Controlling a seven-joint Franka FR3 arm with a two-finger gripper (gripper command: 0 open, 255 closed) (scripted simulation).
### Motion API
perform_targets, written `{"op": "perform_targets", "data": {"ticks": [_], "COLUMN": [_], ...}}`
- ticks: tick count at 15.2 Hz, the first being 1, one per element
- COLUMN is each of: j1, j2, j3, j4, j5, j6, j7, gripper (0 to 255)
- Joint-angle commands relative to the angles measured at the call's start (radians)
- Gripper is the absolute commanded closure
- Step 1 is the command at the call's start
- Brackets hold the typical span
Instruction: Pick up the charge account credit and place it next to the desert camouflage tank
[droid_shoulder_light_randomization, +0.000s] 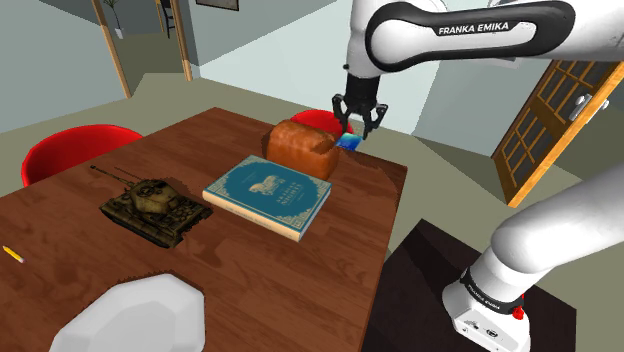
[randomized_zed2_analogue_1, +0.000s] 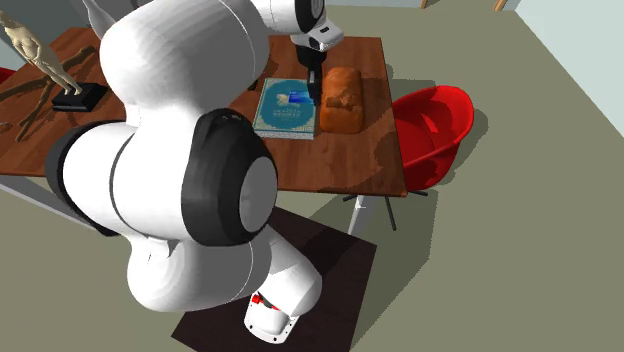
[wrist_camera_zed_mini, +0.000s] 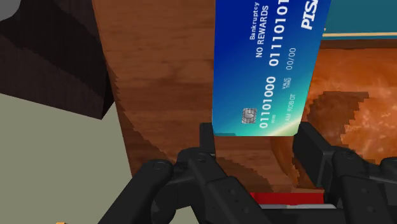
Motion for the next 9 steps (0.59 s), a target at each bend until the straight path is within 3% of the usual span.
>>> {"op": "perform_targets", "data": {"ticks": [1,9], "j1": [0.014,0.065], "j2": [0.022,0.183], "j3": [0.039,0.203], "j4": [0.031,0.198], "j5": [0.002,-0.047], "j6": [-0.014,-0.058], "j7": [0.055,0.292], "gripper": [255,255]}}
